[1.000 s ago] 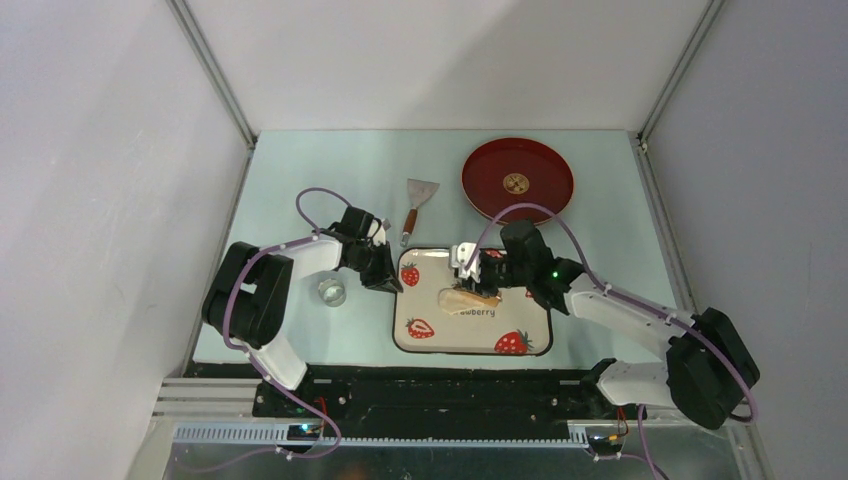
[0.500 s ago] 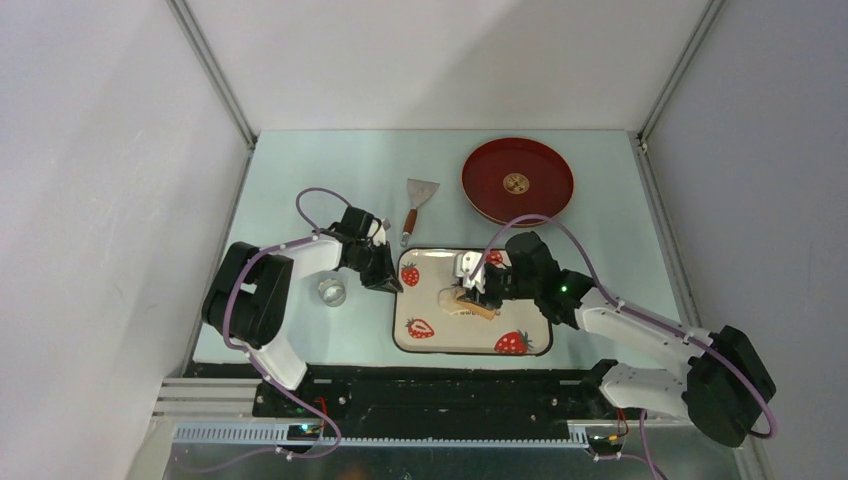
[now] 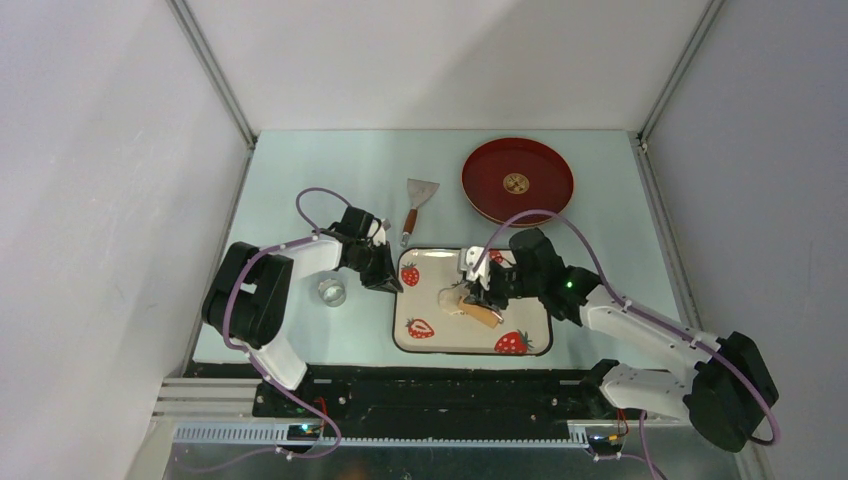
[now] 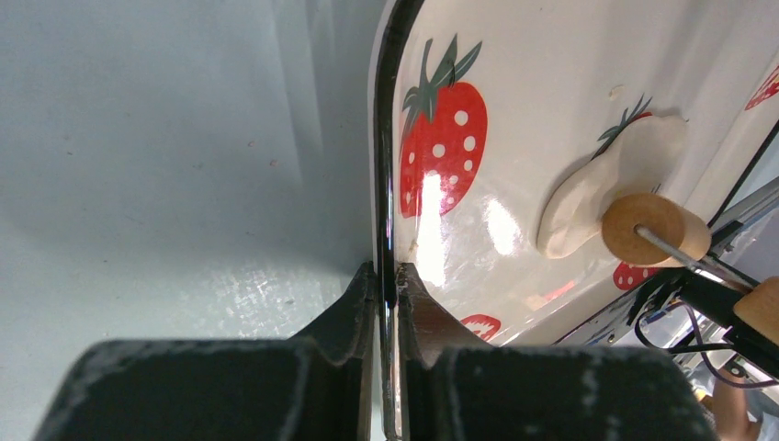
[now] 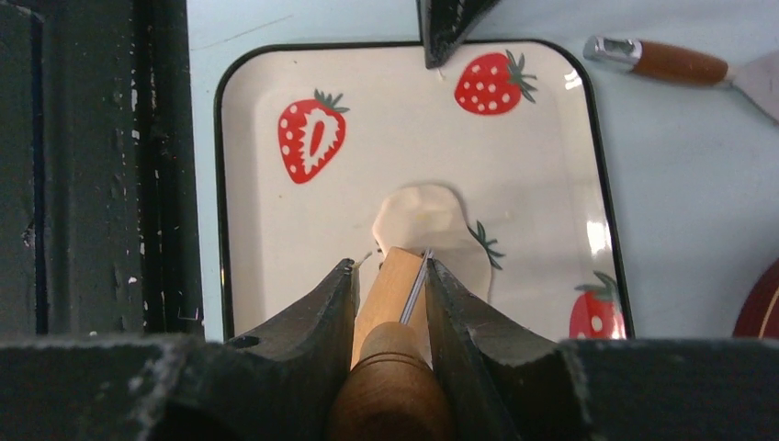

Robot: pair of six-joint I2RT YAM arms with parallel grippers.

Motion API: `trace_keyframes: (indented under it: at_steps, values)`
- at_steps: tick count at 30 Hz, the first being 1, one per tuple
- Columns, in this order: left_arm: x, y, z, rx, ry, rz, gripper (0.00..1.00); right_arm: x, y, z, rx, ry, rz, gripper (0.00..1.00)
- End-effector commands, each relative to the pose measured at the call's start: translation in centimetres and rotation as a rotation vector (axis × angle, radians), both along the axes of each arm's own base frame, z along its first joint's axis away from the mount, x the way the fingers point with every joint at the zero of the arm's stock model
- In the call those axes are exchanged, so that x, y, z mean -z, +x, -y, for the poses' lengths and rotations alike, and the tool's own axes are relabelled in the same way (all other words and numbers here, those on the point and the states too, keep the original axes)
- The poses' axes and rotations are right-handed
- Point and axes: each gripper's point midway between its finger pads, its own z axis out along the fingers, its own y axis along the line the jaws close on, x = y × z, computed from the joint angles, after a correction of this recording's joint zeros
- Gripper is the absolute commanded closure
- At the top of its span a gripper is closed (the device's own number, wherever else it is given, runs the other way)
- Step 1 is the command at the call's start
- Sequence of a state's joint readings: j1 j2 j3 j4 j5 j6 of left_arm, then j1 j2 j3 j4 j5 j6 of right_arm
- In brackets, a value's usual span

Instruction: Roll out the dumpling wrappers from the dough

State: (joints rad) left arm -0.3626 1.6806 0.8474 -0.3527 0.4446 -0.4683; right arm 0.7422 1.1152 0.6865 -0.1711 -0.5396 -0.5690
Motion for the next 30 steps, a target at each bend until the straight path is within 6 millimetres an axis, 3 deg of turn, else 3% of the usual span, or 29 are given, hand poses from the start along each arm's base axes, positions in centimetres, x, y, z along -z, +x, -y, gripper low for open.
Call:
trace_keyframes:
  at_steps: [1,8,11,18,22,26,30]
  values:
    - [2.9,-1.8,-3.1,0.031,0.184,-0.031,1.00,-2.8,1.1,0.9,0.031,-0.003,0.001,1.00]
    - [2.5,-1.6,-2.9,0.030,0.173,-0.019,1.00,-8.2,3.6,0.9,0.067,0.082,0.093,1.00]
    - [2.4,-1.6,-2.9,0.028,0.169,-0.016,1.00,-9.0,4.5,1.3,0.107,0.104,0.091,1.00]
    - [1.7,-1.1,-2.6,0.020,0.154,0.004,0.99,-10.6,7.2,4.1,0.297,0.175,0.044,1.00]
    - [1.1,-0.8,-2.4,0.016,0.146,0.020,0.93,-11.9,9.1,6.9,0.464,0.260,0.006,1.00]
    - [0.2,-0.1,-2.4,0.004,0.147,0.061,0.72,-13.2,11.5,11.3,0.706,0.412,-0.093,1.00]
    - [-1.3,0.7,-2.4,-0.010,0.137,0.112,0.46,-13.3,13.5,18.1,0.977,0.572,-0.178,1.00]
